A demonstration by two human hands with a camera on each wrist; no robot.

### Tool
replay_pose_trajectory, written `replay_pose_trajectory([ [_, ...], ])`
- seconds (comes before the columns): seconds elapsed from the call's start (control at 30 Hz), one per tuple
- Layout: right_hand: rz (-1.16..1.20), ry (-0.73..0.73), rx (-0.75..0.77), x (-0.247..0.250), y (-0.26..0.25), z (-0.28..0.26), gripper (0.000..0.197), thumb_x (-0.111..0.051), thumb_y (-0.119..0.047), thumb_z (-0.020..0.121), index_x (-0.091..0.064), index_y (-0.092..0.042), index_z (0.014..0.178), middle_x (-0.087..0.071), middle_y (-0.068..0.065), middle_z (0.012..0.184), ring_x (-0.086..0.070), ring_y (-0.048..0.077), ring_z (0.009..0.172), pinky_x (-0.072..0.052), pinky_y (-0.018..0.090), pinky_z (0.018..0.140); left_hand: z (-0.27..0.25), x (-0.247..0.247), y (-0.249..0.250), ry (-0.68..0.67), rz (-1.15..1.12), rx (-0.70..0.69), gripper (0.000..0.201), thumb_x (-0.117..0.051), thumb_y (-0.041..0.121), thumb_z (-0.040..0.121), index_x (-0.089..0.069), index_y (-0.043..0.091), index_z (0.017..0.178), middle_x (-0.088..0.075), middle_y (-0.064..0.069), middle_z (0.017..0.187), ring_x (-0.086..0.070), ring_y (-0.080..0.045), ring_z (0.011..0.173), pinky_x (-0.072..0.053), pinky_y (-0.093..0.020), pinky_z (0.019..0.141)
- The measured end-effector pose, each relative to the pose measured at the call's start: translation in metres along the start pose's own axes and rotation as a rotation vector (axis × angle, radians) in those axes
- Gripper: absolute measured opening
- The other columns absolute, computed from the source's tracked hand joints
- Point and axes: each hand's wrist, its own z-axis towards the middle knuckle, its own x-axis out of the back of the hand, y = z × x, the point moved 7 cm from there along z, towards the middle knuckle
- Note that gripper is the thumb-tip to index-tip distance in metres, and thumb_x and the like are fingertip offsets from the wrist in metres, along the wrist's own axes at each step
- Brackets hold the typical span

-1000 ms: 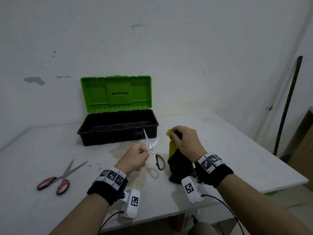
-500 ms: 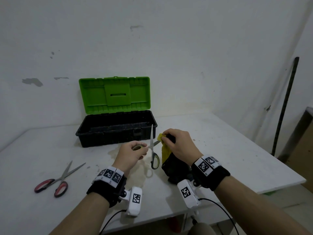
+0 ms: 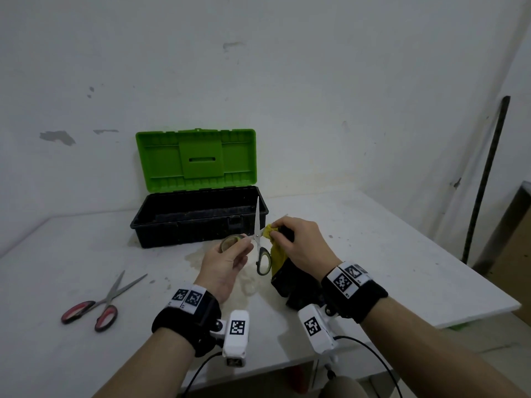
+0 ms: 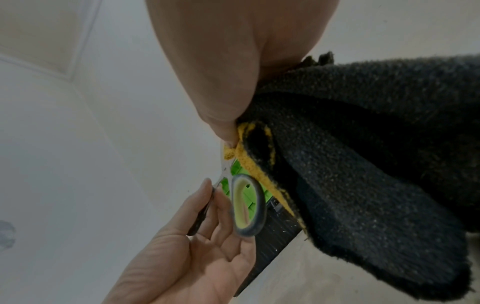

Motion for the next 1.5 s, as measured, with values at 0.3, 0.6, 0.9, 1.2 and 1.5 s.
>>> replay_pose_trajectory([
  [0.3, -0.003, -0.03, -0.034, -0.004, -0.001, -0.003, 0.016, -0.063, -0.028, 0.092, -0.072, -0.019, 0.102, -0.072, -0.004, 0.091, -0.062, 0.01, 0.082, -0.044, 0.018, 0.072, -0.004, -0.001, 0.005, 0.039, 0.049, -0.03, 0.025, -0.06, 0.03, 0.099, -0.063, 0.007, 0.109, -0.064, -0.01, 0.102, -0.073, -0.039, 0.099, -0.056, -0.056, 0.089],
  [0.6, -0.029, -0.096, 0.0, -0.014, -0.01, 0.0, 0.016, -0.065, -0.021, 0.087, -0.071, -0.018, 0.101, -0.071, -0.001, 0.092, -0.062, 0.013, 0.082, -0.049, 0.023, 0.072, -0.009, -0.008, -0.003, -0.094, 0.173, -0.029, 0.02, -0.066, 0.015, 0.095, -0.064, 0.003, 0.111, -0.075, -0.018, 0.098, -0.075, -0.033, 0.089, -0.06, -0.038, 0.073],
  [0.9, -0.009, -0.029, 0.003, -0.011, -0.011, -0.005, 0.018, -0.067, -0.021, 0.087, -0.066, -0.019, 0.105, -0.068, -0.004, 0.095, -0.058, 0.009, 0.082, -0.047, 0.018, 0.073, -0.006, -0.006, -0.002, -0.027, 0.107, -0.011, 0.013, -0.063, 0.019, 0.098, -0.066, 0.008, 0.103, -0.07, -0.008, 0.089, -0.066, -0.015, 0.064, -0.057, -0.028, 0.059],
  [1.2, -0.035, -0.012, 0.129, -0.022, -0.02, -0.012, 0.015, -0.065, -0.019, 0.09, -0.071, -0.016, 0.103, -0.066, 0.001, 0.093, -0.061, 0.017, 0.084, -0.052, 0.032, 0.074, -0.011, -0.011, 0.004, -0.056, 0.198, -0.099, 0.021, -0.069, 0.016, 0.094, -0.074, -0.004, 0.096, -0.074, -0.015, 0.083, -0.065, -0.016, 0.065, -0.057, -0.025, 0.062],
  [1.5, -0.099, 0.139, -0.1, 0.007, 0.017, 0.007, 0.012, -0.06, -0.019, 0.092, -0.068, -0.015, 0.099, -0.067, 0.004, 0.095, -0.06, 0.02, 0.087, -0.046, 0.028, 0.077, -0.013, -0.002, 0.007, 0.034, 0.276, -0.182, 0.019, -0.07, 0.015, 0.093, -0.07, -0.004, 0.09, -0.07, -0.01, 0.071, -0.066, -0.015, 0.062, -0.055, -0.026, 0.059],
])
